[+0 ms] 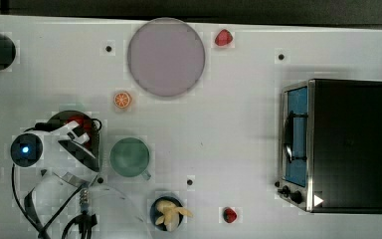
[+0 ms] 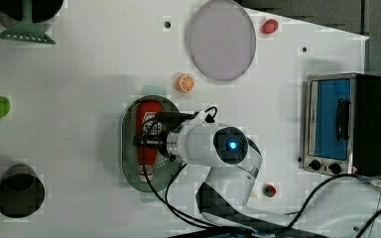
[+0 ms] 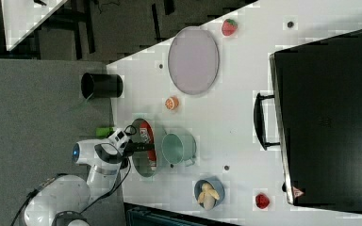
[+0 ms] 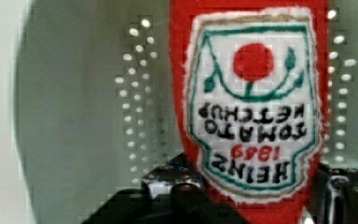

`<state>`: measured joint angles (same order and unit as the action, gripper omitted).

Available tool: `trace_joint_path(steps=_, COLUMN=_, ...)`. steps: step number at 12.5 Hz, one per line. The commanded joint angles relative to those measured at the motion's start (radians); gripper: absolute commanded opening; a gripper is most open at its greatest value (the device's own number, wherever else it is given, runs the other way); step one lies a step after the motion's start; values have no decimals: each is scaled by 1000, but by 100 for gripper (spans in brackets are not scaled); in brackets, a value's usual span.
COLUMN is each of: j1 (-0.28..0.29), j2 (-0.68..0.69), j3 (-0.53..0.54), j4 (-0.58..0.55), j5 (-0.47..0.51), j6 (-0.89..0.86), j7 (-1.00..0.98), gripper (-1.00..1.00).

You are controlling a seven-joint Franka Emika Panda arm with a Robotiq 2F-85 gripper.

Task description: Pick ketchup from strainer and place it on the table

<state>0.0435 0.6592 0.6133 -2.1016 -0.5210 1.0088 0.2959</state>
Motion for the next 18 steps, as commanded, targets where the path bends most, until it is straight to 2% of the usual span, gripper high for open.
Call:
trace_joint_path(steps=1, j1=-1, j2=-152, j3=73, j4=9, j5=57, j6=-63, j7=44, gripper=21)
trace_joint_path(steps=4, j1=-30, j2=-282, j3=117, j4=42, j5=246, j6=-161, j7=41, gripper=21)
trace_joint_path(steps=6, j1=-45, j2=-339, j3=120, j4=96, j5=338, j6=-245, j7=23, gripper=21)
trace_joint_path(steps=12, j1=-126, j2=-339, j3=66, j4=362, j5=355, j6=-627, j7=-63, gripper=21)
trace_joint_path(steps=15, j1=-157, j2=-304, j3=-22, j4=450, j5=353, j6=-699, j7=-166, gripper=21)
trace_joint_path(steps=18, j1=-183, j2=-302, j3=-148, j4=458, j5=331, j6=-688, j7=-253, gripper=21)
